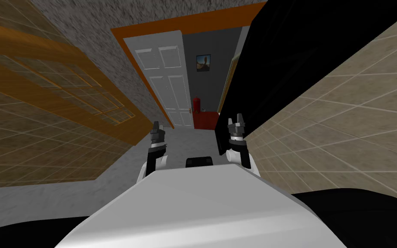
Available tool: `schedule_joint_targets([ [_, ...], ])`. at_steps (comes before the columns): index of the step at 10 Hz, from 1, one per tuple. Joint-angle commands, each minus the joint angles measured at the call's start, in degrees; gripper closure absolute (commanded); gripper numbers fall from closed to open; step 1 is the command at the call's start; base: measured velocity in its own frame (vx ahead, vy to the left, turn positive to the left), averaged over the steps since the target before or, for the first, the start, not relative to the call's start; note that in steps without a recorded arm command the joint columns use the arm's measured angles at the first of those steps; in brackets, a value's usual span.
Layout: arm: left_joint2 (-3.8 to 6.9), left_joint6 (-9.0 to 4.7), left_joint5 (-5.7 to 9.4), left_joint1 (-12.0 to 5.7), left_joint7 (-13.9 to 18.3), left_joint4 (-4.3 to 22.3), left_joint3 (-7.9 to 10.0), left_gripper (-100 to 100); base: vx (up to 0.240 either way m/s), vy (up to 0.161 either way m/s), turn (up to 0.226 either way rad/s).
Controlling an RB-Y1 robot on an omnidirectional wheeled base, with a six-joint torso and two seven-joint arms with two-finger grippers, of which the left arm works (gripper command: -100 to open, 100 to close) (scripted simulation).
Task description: Pull the door open
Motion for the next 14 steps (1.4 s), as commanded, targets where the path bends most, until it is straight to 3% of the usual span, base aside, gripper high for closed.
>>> schedule_joint_targets([
  [1,0.33,-0.47,-0.42,-0.13,-1.63,0.78,0.35,-100,0.005,0.068,-0.028],
  [14,2.68,-5.04,-4.49,-1.39,-17.15,8.43,3.81,-100,0.113,-0.014,-0.010],
])
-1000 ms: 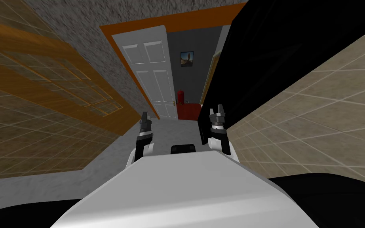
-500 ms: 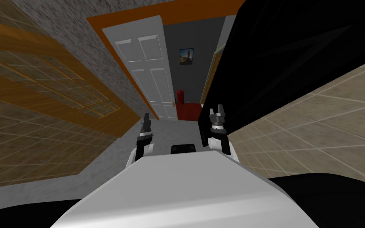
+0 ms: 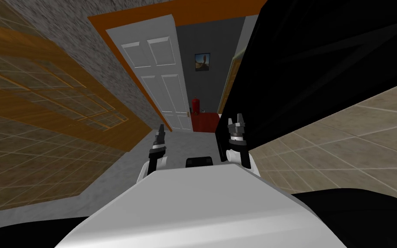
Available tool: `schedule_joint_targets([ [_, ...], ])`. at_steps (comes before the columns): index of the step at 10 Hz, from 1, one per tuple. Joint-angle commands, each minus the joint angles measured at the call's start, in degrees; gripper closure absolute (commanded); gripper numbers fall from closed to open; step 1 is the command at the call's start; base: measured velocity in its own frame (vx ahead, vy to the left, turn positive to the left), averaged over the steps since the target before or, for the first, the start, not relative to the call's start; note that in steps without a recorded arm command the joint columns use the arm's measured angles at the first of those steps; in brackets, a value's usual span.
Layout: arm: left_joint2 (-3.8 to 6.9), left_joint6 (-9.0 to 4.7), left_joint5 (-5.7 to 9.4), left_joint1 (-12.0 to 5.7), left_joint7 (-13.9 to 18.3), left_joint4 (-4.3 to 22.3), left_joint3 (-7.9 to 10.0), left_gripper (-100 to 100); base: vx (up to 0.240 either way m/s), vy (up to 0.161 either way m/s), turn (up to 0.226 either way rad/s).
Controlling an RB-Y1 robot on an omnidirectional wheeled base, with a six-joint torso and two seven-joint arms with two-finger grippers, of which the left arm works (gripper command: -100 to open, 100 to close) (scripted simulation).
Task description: Pull the door open
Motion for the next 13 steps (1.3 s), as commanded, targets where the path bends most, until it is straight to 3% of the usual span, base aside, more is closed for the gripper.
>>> schedule_joint_targets([
  [1,0.31,-0.75,-0.62,-0.19,-2.50,1.19,0.58,-100,0.096,-0.010,-0.018],
  [13,2.14,-6.77,-5.98,-1.85,-21.54,11.26,5.13,-100,0.100,-0.009,-0.016],
])
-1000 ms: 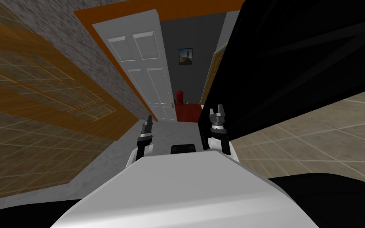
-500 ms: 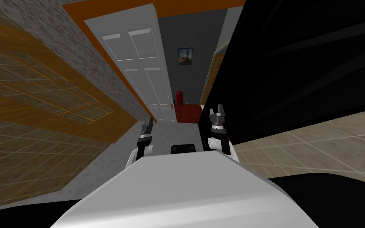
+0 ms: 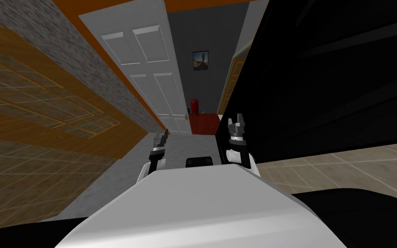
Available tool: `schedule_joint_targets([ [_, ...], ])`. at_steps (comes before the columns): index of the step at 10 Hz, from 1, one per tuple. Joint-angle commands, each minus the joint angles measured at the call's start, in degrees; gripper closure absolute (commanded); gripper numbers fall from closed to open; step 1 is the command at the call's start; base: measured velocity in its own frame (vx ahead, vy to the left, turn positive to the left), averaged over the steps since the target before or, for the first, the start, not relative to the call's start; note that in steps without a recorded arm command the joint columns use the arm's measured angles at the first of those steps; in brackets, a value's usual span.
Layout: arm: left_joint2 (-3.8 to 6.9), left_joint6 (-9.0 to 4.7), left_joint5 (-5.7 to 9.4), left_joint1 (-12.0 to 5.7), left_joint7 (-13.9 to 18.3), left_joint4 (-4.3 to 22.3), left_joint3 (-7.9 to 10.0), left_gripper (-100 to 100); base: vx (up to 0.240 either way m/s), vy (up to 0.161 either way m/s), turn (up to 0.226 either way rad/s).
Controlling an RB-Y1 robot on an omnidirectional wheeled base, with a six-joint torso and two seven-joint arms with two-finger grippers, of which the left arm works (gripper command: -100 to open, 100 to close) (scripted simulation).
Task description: Pull the door open
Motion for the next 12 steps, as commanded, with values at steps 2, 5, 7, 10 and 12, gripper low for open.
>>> schedule_joint_targets([
  [2,0.28,-1.11,-0.77,-0.16,-3.37,1.60,0.79,-100,0.055,-0.007,-0.006],
  [5,0.65,-2.82,-2.29,-0.63,-8.28,4.46,2.08,-100,0.089,-0.005,-0.020],
  [7,0.74,-3.42,-2.83,-0.79,-10.54,5.46,2.53,-100,0.069,-0.012,-0.007],
  [10,0.92,-4.63,-3.90,-1.13,-14.21,7.49,3.45,-100,0.081,-0.011,-0.015],
  [12,1.10,-5.84,-4.98,-1.46,-17.81,9.51,4.36,-100,0.067,-0.006,-0.016],
])
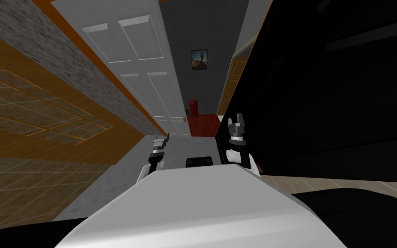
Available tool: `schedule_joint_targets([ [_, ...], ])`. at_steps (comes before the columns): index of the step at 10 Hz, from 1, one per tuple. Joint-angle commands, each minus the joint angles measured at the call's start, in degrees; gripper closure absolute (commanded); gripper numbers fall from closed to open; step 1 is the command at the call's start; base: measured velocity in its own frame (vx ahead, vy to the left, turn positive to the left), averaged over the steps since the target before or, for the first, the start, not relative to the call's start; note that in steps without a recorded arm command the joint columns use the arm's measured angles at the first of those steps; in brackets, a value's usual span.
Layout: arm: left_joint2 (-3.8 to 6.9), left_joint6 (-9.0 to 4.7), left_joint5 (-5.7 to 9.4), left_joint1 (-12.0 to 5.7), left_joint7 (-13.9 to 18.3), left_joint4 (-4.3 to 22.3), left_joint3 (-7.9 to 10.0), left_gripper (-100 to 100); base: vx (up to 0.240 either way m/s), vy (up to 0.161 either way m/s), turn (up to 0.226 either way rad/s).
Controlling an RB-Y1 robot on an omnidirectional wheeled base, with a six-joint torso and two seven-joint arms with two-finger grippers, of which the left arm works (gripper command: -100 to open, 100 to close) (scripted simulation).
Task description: Pull the door open
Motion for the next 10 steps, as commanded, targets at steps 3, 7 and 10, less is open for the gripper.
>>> schedule_joint_targets([
  [3,0.25,-1.65,-1.41,-0.49,-5.01,2.70,1.23,-100,0.093,-0.010,-0.015],
  [7,0.41,-3.52,-3.07,-1.01,-10.56,5.83,2.65,-100,0.071,-0.004,-0.015],
  [10,0.55,-5.39,-4.73,-1.52,-15.75,8.96,4.06,-100,0.081,-0.006,-0.019],
])
